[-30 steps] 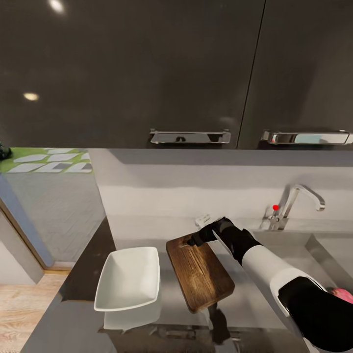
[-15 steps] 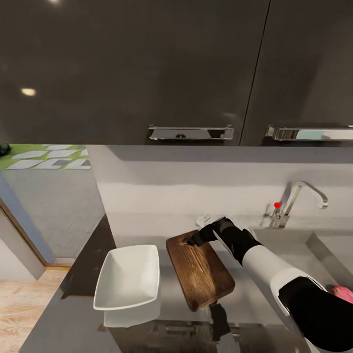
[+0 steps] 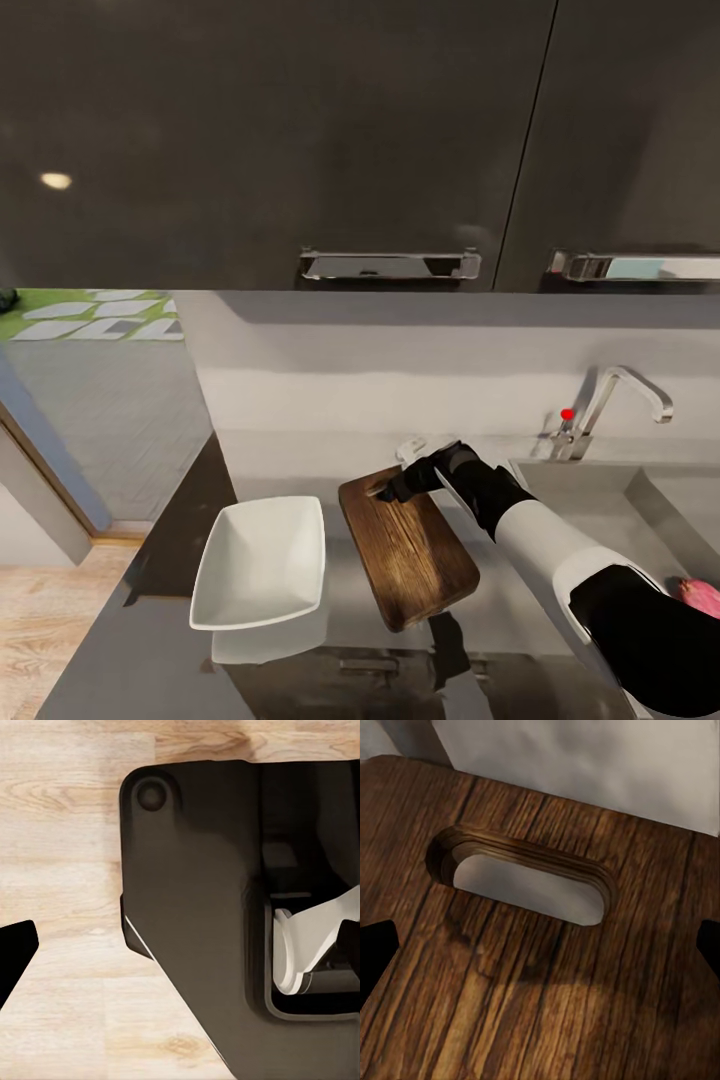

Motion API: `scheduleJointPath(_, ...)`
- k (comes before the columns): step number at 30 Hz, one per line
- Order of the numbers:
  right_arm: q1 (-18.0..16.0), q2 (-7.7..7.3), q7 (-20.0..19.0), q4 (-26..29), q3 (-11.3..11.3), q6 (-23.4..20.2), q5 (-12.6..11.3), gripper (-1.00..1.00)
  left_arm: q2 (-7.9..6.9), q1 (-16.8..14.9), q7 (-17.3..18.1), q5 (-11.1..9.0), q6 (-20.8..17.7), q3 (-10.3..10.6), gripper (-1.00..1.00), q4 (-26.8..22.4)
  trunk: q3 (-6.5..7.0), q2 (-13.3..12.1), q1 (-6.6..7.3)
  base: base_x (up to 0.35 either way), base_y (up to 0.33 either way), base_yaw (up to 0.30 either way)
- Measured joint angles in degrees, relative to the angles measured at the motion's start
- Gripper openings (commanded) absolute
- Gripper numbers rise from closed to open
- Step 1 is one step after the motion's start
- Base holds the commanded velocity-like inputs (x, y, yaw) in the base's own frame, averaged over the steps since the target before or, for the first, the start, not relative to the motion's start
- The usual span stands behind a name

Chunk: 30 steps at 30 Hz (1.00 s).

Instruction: In the kitchen, take the Vidalia onion out of the sink, dice it on the chopping board with the paring knife, put the diced onion into the bowl on the countertop, then place both the paring knife and the chopping board into the sink.

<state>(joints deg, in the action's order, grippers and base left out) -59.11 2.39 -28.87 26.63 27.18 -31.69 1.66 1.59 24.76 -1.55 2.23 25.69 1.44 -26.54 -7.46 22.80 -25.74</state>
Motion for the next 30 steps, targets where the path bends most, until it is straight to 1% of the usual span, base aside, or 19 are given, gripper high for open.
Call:
scheduleJointPath(7,-0.03,0.06,0.19,0.56,-0.26,0.07,0.0,1.0,0.0,0.0,0.04,0.0,0.0,-0.06,1.0,0.55,-0.02,0.0,0.0,0.0,0.0,0.0)
scheduleJointPath(18,-0.07,0.08,0.45,2.86,-0.37,0.06,0.0,1.0,0.03,0.0,0.04,0.0,0.0,-0.09,1.0,0.95,-0.03,0.0,0.0,0.0,0.0,0.0)
scheduleJointPath(30,-0.06,0.17,0.88,3.19,-0.38,0.16,0.01,1.0,0.06,-0.01,0.1,0.0,0.0,-0.09,1.0,0.97,-0.03,0.0,0.0,0.0,0.0,0.0)
